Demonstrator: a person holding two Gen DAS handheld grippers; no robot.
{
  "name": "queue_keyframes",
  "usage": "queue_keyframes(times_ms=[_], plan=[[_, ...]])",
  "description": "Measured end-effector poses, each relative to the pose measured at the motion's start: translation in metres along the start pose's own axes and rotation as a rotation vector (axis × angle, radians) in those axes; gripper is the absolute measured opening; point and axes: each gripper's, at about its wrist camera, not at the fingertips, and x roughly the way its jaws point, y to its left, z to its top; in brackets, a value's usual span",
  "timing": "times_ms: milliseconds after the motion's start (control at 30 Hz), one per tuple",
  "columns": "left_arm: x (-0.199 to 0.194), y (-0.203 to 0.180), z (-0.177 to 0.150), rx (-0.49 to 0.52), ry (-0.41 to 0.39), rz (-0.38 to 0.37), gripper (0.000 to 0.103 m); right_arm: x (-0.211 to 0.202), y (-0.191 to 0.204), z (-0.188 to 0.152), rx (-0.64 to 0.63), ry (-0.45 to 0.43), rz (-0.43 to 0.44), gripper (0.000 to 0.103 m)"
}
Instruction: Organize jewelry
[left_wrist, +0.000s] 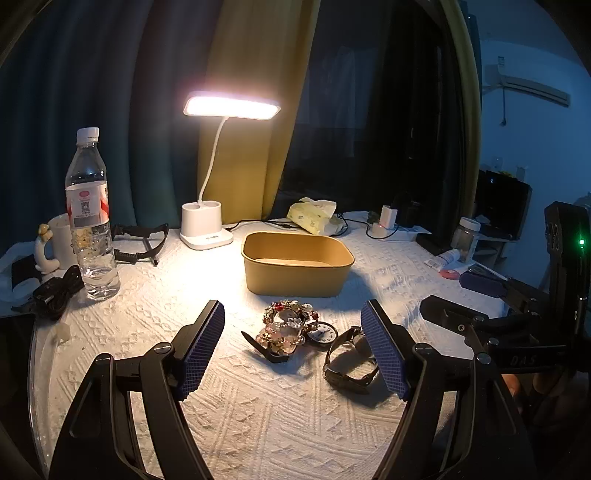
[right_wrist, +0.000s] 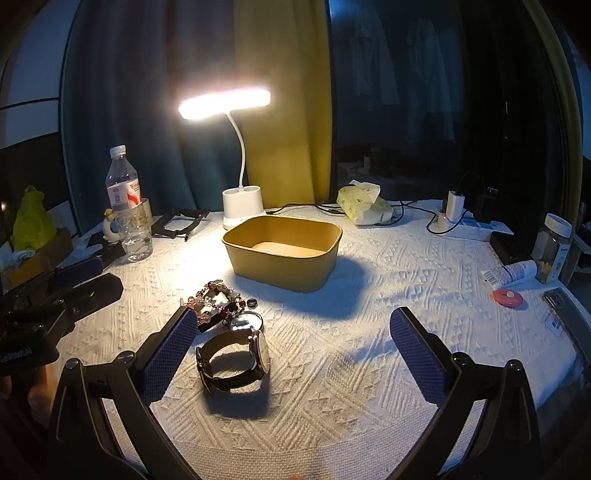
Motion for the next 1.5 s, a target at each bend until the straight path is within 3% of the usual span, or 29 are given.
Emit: queue_keyframes(times_ms=[1500], plan=[[-0.001,0.01,-0.009,-0.024,0.002,-0.002,0.079,0.004,0.001,-0.001,-0.016,0.011,-0.015,0.103]])
